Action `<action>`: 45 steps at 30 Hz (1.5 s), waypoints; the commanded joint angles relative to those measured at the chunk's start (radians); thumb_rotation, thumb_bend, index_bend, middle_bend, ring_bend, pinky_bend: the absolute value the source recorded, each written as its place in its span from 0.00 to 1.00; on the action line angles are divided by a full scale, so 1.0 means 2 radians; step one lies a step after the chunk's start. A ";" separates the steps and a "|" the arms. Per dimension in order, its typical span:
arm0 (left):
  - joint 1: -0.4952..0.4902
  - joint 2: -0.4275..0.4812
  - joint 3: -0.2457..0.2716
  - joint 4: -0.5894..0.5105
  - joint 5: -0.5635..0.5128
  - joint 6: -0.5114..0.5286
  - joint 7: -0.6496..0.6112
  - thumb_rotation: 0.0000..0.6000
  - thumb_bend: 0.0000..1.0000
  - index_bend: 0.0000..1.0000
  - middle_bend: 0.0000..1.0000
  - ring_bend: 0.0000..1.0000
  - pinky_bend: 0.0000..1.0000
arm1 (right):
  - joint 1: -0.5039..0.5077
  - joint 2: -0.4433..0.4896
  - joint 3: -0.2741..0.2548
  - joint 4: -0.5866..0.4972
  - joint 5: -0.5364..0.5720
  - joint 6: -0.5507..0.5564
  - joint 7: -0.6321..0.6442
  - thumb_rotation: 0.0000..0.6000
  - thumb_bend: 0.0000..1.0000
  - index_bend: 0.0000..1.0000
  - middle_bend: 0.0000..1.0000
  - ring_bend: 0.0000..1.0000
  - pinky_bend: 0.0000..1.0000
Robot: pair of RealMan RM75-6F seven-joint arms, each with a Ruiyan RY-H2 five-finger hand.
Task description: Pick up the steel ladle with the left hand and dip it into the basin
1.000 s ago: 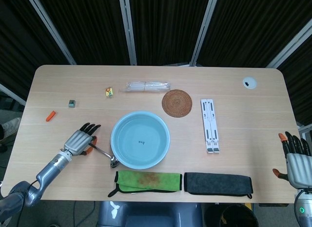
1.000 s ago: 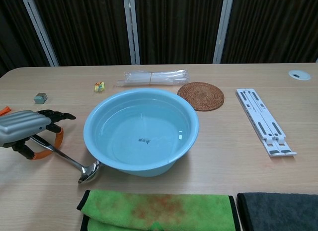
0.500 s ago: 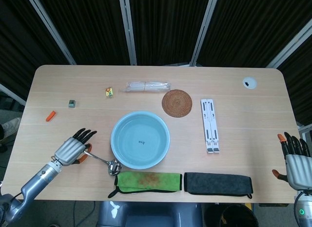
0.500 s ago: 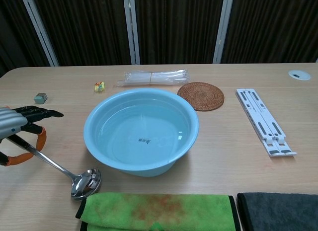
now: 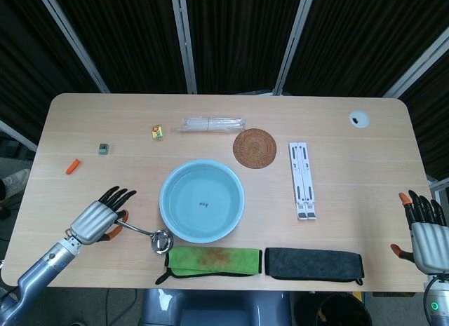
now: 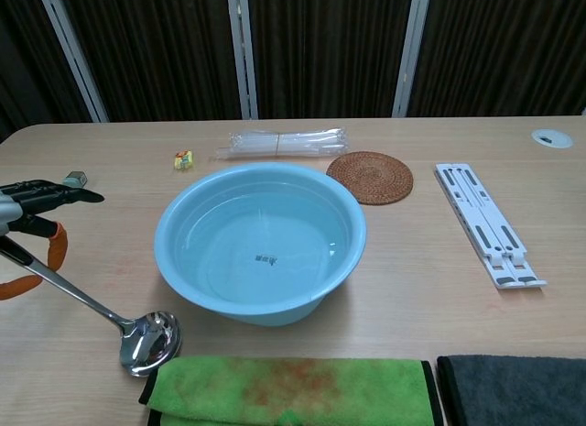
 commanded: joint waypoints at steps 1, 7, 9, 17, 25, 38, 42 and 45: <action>0.001 0.009 0.000 -0.012 0.006 0.007 0.005 1.00 0.44 0.57 0.00 0.00 0.00 | 0.000 0.001 0.000 0.000 -0.001 0.000 0.001 1.00 0.00 0.00 0.00 0.00 0.00; 0.005 0.028 0.000 -0.044 0.017 0.023 0.010 1.00 0.44 0.57 0.00 0.00 0.00 | -0.003 0.004 -0.003 -0.003 -0.007 0.005 0.008 1.00 0.00 0.00 0.00 0.00 0.00; 0.005 0.035 0.000 -0.055 0.021 0.028 0.011 1.00 0.44 0.57 0.00 0.00 0.00 | -0.004 0.005 -0.003 -0.004 -0.010 0.006 0.010 1.00 0.00 0.00 0.00 0.00 0.00; 0.002 0.061 0.000 -0.098 0.033 0.034 0.005 1.00 0.44 0.57 0.00 0.00 0.00 | -0.005 0.008 -0.005 -0.005 -0.015 0.007 0.016 1.00 0.00 0.00 0.00 0.00 0.00; -0.002 0.081 -0.008 -0.130 0.031 0.031 0.006 1.00 0.44 0.57 0.00 0.00 0.00 | -0.007 0.012 -0.005 -0.007 -0.019 0.010 0.025 1.00 0.00 0.00 0.00 0.00 0.00; -0.027 0.104 -0.047 -0.165 -0.015 -0.002 -0.074 1.00 0.44 0.57 0.00 0.00 0.00 | -0.008 0.017 -0.006 -0.007 -0.023 0.010 0.038 1.00 0.00 0.00 0.00 0.00 0.00; -0.028 0.102 -0.057 -0.159 -0.025 -0.005 -0.073 1.00 0.43 0.57 0.00 0.00 0.00 | -0.009 0.018 -0.005 -0.007 -0.022 0.010 0.041 1.00 0.00 0.00 0.00 0.00 0.00; -0.030 0.096 -0.066 -0.151 -0.038 -0.011 -0.068 1.00 0.43 0.58 0.00 0.00 0.00 | -0.009 0.019 -0.005 -0.007 -0.022 0.010 0.042 1.00 0.00 0.00 0.00 0.00 0.00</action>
